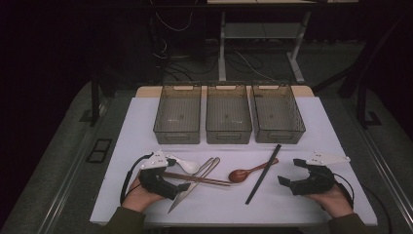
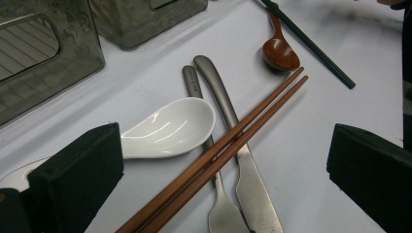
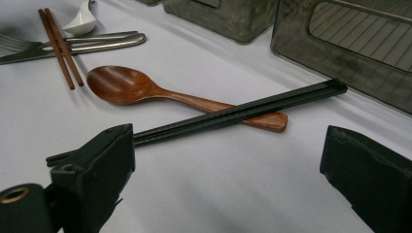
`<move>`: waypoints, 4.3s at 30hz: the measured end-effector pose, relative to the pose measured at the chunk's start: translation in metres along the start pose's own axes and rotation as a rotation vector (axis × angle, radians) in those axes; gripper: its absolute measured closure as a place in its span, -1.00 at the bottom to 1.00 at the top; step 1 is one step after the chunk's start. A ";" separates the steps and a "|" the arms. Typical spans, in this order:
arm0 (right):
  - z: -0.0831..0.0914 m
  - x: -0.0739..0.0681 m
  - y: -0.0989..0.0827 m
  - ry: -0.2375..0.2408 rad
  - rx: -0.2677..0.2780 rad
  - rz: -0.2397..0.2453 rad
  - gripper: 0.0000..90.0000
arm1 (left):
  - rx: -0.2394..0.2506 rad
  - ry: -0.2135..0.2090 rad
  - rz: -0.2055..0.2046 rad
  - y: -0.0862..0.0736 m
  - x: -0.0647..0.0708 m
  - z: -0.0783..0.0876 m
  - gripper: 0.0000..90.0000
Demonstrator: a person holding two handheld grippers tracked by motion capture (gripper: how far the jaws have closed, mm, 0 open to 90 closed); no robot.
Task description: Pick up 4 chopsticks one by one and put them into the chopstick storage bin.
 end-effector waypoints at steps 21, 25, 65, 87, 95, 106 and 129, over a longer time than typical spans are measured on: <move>-0.002 0.021 0.012 -0.030 -0.040 -0.048 -0.23 | -0.002 0.016 -0.008 0.000 0.000 0.000 -1.00; -0.006 0.025 0.015 -0.038 -0.054 -0.051 -0.10 | 0.000 0.015 -0.005 0.000 0.000 0.000 -1.00; -0.059 0.086 0.038 -0.150 -0.228 -0.122 0.99 | 0.011 0.013 0.007 0.000 -0.001 0.001 -1.00; -0.074 0.071 0.053 -0.123 -0.233 -0.082 0.99 | 0.008 0.014 0.004 -0.001 -0.001 0.001 -1.00; -0.078 0.068 0.057 -0.121 -0.232 -0.067 0.99 | 0.009 0.014 0.005 -0.001 -0.001 0.001 -1.00; -0.082 0.059 0.062 -0.112 -0.235 -0.043 0.99 | 0.007 0.013 0.005 -0.001 -0.001 0.001 -1.00; -0.095 0.038 0.073 -0.081 -0.231 0.009 0.99 | 0.007 0.011 0.003 -0.001 0.000 0.001 -1.00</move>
Point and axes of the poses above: each handheld gripper's, and its own axes: z roughly backward along the jaws, y roughly out of its top, x roughly to its right, the point moved 8 cm from there along -z, roughly forward along the jaws, and after that the axes turned 13 degrees about -x, right-handed, at the moved point
